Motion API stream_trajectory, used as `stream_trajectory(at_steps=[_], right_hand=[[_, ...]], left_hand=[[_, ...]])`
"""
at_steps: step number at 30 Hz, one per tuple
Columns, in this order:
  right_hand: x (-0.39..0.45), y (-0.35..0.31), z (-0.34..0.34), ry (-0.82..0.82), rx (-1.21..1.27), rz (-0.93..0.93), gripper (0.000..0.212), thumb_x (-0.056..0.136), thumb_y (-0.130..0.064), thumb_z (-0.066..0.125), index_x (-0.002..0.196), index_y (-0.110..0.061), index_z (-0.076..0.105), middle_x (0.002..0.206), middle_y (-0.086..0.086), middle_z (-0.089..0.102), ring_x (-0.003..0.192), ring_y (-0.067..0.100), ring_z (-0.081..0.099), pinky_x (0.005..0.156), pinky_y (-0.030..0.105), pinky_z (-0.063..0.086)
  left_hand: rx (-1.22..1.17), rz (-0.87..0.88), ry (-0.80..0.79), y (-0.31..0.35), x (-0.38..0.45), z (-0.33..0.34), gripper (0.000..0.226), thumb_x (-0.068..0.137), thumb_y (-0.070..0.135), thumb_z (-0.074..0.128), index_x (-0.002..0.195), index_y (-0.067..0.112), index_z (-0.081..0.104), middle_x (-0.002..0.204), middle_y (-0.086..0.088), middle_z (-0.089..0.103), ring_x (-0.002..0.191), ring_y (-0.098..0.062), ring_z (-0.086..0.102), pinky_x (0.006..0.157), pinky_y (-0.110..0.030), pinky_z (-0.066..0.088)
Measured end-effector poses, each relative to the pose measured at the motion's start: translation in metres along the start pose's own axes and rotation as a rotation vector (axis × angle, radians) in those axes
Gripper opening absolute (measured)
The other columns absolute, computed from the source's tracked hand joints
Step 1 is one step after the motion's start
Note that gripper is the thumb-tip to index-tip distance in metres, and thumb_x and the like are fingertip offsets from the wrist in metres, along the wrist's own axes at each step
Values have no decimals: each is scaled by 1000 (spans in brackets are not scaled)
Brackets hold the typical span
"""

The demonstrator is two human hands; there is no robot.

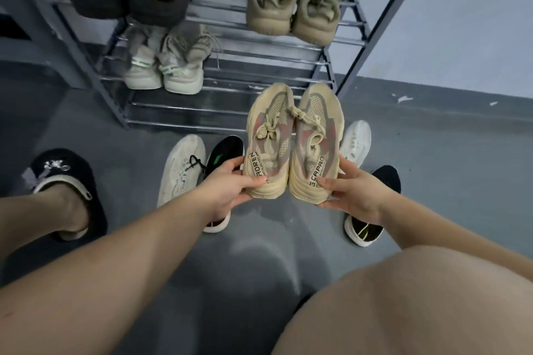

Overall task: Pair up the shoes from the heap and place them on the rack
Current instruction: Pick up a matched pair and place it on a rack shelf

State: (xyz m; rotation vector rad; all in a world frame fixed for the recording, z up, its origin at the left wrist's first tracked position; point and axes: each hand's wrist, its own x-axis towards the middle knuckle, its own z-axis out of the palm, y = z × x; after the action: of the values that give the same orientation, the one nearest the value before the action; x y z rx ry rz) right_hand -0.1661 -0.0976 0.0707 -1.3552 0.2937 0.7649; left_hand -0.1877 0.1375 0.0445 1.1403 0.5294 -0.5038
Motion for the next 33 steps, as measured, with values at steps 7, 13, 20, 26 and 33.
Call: stream_trajectory(at_steps=[7, 13, 20, 26, 33], right_hand=[[4, -49, 22, -6, -72, -54, 65, 84, 6, 60, 136, -32, 48, 107, 4, 66, 88, 23, 64, 67, 36, 60], [31, -69, 31, 42, -62, -40, 70, 83, 5, 62, 142, -28, 40, 105, 6, 69, 88, 25, 66, 70, 39, 59], [79, -96, 34, 119, -32, -56, 46, 85, 4, 62, 126, -14, 49, 98, 10, 67, 81, 24, 64, 73, 41, 57], [124, -127, 39, 182, 23, -90, 25, 86, 2, 62, 109, -7, 58, 91, 7, 67, 76, 18, 65, 50, 26, 57], [162, -139, 33, 316, 72, -139, 21, 85, 4, 63, 102, -8, 60, 87, 7, 67, 73, 18, 66, 53, 30, 57]], left_hand=[[-24, 74, -6, 44, -11, -2, 63, 82, -7, 61, 139, 10, 40, 125, -12, 61, 107, -24, 61, 71, -29, 52], [-8, 75, 0, 65, 8, -9, 52, 85, -6, 59, 134, 6, 45, 110, -9, 66, 92, -19, 64, 75, -31, 51], [87, 67, -7, 104, 56, -14, 36, 87, -3, 57, 121, 9, 55, 98, -2, 68, 87, -13, 64, 66, -26, 55], [153, 64, 25, 149, 105, -12, 30, 87, 2, 59, 115, 12, 58, 97, -1, 67, 87, -12, 63, 66, -25, 53], [165, 32, 71, 168, 153, -7, 18, 85, 7, 64, 103, 8, 58, 91, -3, 65, 82, -11, 61, 80, -28, 51]])
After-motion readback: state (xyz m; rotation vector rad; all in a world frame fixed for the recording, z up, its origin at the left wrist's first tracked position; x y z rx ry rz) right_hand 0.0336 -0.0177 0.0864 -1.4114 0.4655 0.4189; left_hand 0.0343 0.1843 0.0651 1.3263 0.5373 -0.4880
